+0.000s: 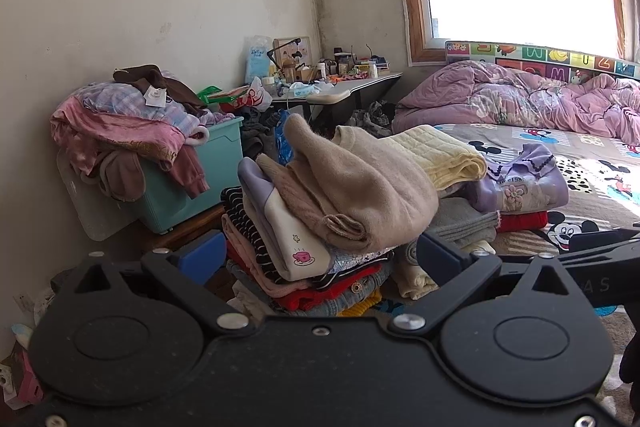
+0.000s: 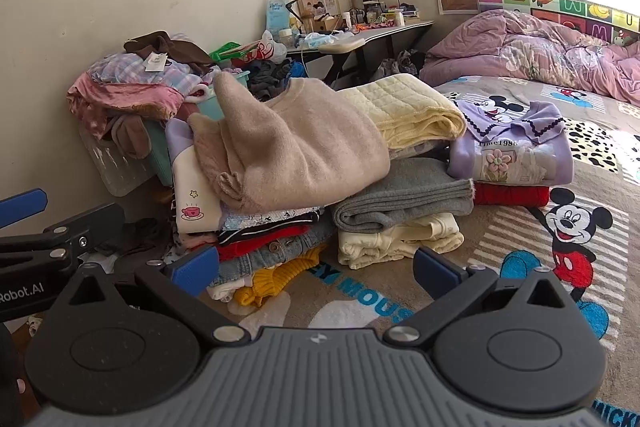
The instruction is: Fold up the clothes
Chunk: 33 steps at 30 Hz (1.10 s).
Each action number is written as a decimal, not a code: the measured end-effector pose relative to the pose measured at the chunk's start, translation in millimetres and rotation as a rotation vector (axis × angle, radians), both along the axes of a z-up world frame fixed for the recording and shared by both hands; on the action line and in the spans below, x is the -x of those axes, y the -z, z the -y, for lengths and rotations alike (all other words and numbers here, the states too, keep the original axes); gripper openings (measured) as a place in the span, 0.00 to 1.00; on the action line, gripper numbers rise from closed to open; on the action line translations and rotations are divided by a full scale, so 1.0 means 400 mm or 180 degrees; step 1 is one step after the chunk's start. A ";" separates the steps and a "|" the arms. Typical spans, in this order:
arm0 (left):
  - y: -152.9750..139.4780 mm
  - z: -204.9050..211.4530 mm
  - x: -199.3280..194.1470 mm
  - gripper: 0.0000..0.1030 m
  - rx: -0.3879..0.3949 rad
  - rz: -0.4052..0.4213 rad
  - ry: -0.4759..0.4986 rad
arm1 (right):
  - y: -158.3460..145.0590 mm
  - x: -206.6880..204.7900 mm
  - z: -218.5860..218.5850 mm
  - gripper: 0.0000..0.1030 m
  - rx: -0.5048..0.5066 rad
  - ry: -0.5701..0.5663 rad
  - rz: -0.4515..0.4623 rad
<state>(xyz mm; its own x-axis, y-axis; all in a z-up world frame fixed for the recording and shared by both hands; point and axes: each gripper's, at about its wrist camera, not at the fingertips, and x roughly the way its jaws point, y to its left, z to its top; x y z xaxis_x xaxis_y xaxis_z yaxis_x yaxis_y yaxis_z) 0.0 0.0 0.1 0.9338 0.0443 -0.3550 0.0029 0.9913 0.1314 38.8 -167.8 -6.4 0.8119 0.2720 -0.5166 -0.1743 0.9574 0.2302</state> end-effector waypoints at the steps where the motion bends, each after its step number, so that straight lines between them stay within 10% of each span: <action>1: -0.001 0.000 0.001 1.00 0.0002 -0.0010 0.0000 | 0.001 0.001 0.000 1.00 -0.0009 0.0002 0.0000; 33: 0.001 0.001 0.020 1.00 0.0019 -0.0058 0.0068 | -0.005 0.018 -0.002 1.00 0.0004 0.0058 -0.0070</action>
<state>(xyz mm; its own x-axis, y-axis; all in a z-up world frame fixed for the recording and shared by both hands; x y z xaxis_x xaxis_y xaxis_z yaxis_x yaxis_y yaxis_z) -7.9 -0.4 -0.3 0.9279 0.0221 -0.3721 0.0266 0.9918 0.1252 31.6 -166.8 -4.3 0.8052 0.2565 -0.5347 -0.1517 0.9607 0.2325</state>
